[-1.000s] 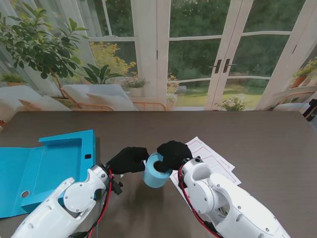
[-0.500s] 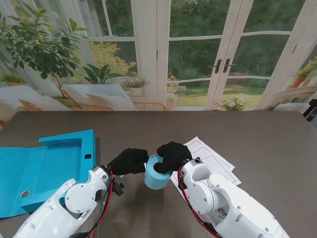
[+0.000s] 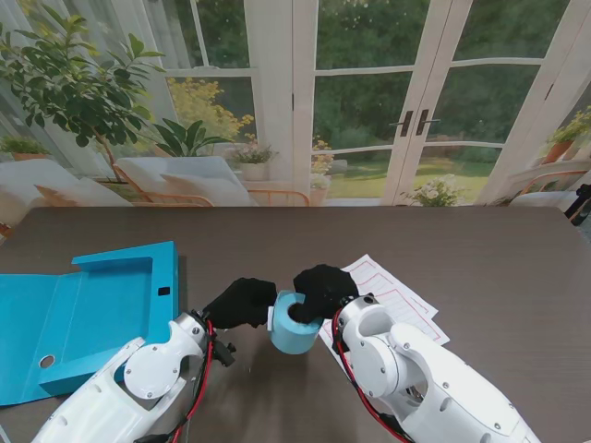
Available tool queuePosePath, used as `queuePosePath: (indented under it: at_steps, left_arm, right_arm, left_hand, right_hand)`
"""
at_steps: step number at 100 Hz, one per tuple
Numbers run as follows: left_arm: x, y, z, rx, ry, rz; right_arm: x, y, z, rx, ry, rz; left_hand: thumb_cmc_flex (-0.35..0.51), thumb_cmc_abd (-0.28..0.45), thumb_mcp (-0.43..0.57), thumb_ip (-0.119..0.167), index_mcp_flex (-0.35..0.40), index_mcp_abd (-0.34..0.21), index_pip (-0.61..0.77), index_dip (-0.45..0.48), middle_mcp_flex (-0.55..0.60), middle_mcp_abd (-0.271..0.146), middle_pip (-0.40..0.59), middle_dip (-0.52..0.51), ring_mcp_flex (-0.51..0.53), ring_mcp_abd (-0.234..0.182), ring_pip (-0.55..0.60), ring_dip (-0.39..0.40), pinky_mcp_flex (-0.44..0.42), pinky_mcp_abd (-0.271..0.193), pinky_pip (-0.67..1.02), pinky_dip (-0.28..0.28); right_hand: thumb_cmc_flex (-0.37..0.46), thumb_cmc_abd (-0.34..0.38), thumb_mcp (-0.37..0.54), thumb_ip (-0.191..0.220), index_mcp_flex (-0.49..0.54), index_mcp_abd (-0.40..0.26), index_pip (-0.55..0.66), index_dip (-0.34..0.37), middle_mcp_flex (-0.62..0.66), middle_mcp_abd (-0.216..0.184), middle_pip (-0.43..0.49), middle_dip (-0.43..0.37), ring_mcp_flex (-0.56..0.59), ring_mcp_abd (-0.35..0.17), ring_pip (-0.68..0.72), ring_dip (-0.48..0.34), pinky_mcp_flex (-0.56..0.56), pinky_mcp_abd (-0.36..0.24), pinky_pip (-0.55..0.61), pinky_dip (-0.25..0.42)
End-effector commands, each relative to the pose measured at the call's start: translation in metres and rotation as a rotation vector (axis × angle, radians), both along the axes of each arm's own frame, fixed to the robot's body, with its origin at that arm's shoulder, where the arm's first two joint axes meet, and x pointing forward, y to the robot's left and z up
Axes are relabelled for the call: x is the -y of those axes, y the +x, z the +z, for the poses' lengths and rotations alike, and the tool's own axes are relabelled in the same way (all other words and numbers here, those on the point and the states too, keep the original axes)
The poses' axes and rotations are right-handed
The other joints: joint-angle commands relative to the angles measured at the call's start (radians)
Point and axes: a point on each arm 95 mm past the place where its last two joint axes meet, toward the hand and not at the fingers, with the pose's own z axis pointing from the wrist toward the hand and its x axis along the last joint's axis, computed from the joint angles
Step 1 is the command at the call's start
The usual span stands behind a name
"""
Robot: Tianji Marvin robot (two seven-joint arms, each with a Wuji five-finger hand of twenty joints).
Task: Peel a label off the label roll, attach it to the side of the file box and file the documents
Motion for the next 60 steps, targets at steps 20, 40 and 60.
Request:
queuePosePath:
  at_steps: [20,40,60]
  left_arm:
    - [0.013,-0.017,0.0,-0.037,-0.019,-0.069]
    - [0.005,-0.022,0.002,-0.058,-0.026,-0.05]
    - [-0.002,-0.027,0.004,-0.069,-0.019,-0.039]
  right_arm:
    - [-0.007,0.001,0.008,0.008,0.022,0.012]
    - [-0.007,0.001,0.007,0.004,0.021,0.011]
    - [-0.008,0.002,0.007,0.002,0.017,0.011]
  left_hand:
    - [0.029,-0.034,0.024,0.053,0.083,-0.055,0.033,0.001,0.04,-0.134,0.04,-0.028,0.059,-0.04,-0.004,0.002,0.047,-0.007,0.01,-0.048]
    - [0.03,-0.034,0.028,0.055,0.075,-0.049,0.038,0.001,0.035,-0.129,0.045,-0.022,0.058,-0.037,-0.004,0.006,0.043,-0.011,0.009,-0.055]
    - [0.03,-0.033,0.032,0.056,0.03,-0.038,0.058,0.018,0.023,-0.132,0.04,0.027,0.016,-0.042,0.017,0.04,-0.001,-0.044,0.022,-0.045]
  right_hand:
    - [0.073,0.142,0.168,0.086,0.036,-0.103,0.085,0.067,0.007,0.028,0.018,0.025,0.039,0.024,0.015,0.004,0.208,-0.049,0.015,0.021]
    - [0.073,0.141,0.167,0.086,0.035,-0.104,0.085,0.067,0.006,0.028,0.018,0.025,0.039,0.025,0.015,0.004,0.208,-0.049,0.015,0.021]
    - [0.073,0.141,0.167,0.086,0.035,-0.103,0.085,0.067,0.006,0.028,0.018,0.025,0.039,0.024,0.015,0.003,0.208,-0.049,0.015,0.022]
